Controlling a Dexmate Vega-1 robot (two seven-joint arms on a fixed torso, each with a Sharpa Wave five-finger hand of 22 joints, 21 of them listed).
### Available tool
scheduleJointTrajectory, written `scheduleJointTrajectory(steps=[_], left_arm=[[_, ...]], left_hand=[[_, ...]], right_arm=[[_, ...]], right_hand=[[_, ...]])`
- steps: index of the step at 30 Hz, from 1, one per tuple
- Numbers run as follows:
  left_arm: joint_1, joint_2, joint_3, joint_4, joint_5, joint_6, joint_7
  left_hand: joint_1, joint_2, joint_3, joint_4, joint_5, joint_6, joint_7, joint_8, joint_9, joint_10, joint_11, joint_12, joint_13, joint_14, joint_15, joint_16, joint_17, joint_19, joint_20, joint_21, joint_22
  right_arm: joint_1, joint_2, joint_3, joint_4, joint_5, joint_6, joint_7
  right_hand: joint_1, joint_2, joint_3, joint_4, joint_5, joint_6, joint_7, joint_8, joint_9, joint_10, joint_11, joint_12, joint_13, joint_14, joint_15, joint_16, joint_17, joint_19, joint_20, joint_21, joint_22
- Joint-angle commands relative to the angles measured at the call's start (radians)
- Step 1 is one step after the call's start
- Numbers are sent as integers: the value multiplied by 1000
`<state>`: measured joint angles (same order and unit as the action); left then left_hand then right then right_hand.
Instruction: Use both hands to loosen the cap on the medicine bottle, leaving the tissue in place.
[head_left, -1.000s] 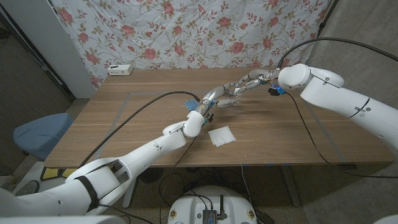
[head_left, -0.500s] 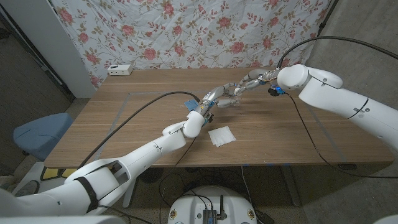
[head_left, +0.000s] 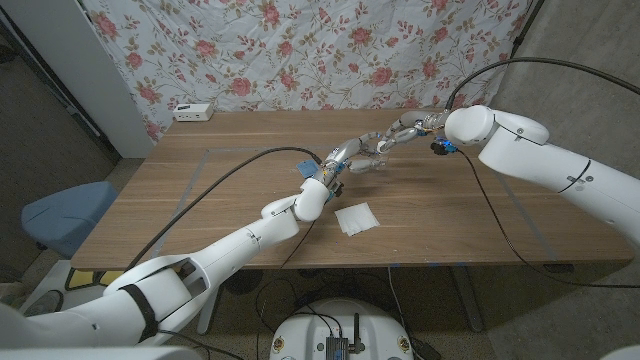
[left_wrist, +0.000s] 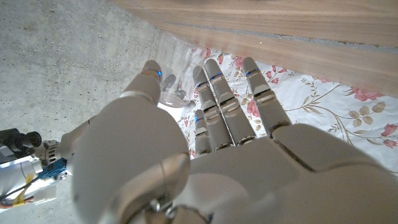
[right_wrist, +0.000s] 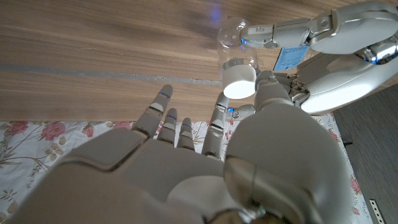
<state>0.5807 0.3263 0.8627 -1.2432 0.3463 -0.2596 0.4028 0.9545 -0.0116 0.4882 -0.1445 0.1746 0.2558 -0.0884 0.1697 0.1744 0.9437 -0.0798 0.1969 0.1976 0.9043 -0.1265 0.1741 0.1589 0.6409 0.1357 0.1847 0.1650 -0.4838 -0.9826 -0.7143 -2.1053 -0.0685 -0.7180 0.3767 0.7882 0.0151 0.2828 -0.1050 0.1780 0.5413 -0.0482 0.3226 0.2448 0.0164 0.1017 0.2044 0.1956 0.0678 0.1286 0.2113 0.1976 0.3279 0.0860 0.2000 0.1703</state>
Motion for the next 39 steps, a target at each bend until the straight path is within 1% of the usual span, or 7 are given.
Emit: scheduleJointTrajectory(steps=[1, 7, 12, 25, 33, 37, 39], left_arm=[[-5, -4, 0, 8, 0, -5, 0], [-9, -8, 0, 18, -4, -11, 0], [-9, -8, 0, 20, -4, -13, 2], [-16, -11, 1, 33, -8, -18, 1], [-21, -15, 2, 43, -10, -22, 0], [-24, -17, 3, 49, -12, -24, -1], [-26, -18, 4, 51, -13, -25, -4]], left_hand=[[-2, 4, 10, -3, 5, -26, 4, -3, 1, 53, -48, 5, 2, 12, -72, -2, 2, -2, -7, 3, 3], [-3, 2, 11, -3, 4, -63, 5, -7, 1, 52, -50, 5, 2, 12, -73, -2, 2, -1, -6, 3, 3], [-4, 1, 13, -3, 4, -76, 4, -5, 0, 50, -49, 4, 2, 13, -73, -2, 2, -2, -6, 3, 3], [-5, 0, 15, -3, 4, -75, 5, 5, 0, 53, -48, 5, 3, 15, -72, -1, 2, -1, -5, 3, 3], [-7, 0, 17, -2, 4, -70, 7, 9, 0, 54, -47, 6, 3, 16, -72, -2, 1, -2, -4, 3, 3], [-7, 1, 18, -2, 4, -69, 7, 10, 0, 55, -48, 6, 3, 16, -72, -2, 2, -2, -4, 2, 3], [-7, 0, 18, -2, 5, -68, 7, 11, 0, 55, -48, 6, 3, 16, -73, -2, 1, -2, -4, 3, 3]], right_arm=[[6, 7, -11, 5, -14, -6, -1], [6, 11, -15, 7, -24, -12, -8], [2, 15, -15, 9, -29, -14, -17], [1, 23, -20, 17, -44, -13, -33], [-2, 30, -19, 24, -50, -5, -44], [-3, 32, -17, 30, -49, 4, -44], [-2, 34, -18, 32, -50, 4, -45]], right_hand=[[9, 0, 5, -7, 10, 8, -5, 10, 6, 5, 0, 5, 3, 10, 1, 6, 1, 9, 2, 3, 1], [17, 2, 8, -14, 11, 17, -8, 17, 9, 9, -3, 5, 3, 14, -1, 7, 1, 13, 0, 3, 1], [26, 6, 11, -21, 12, 38, -10, 29, 13, 16, -3, 6, 3, 22, -7, 10, 2, 18, -4, 4, 1], [46, 13, 17, -36, 14, 70, -23, 54, 24, 40, -11, 10, 4, 43, -21, 17, 4, 37, -14, 7, 2], [62, 21, 23, -44, 14, 91, -33, 72, 32, 59, -25, 13, 4, 53, -34, 20, 6, 45, -17, 7, 2], [76, 24, 29, -52, 15, 97, -36, 78, 35, 64, -27, 12, 4, 57, -39, 20, 6, 49, -19, 7, 2], [86, 27, 33, -56, 16, 102, -43, 83, 37, 68, -34, 12, 4, 60, -42, 21, 6, 49, -19, 6, 2]])
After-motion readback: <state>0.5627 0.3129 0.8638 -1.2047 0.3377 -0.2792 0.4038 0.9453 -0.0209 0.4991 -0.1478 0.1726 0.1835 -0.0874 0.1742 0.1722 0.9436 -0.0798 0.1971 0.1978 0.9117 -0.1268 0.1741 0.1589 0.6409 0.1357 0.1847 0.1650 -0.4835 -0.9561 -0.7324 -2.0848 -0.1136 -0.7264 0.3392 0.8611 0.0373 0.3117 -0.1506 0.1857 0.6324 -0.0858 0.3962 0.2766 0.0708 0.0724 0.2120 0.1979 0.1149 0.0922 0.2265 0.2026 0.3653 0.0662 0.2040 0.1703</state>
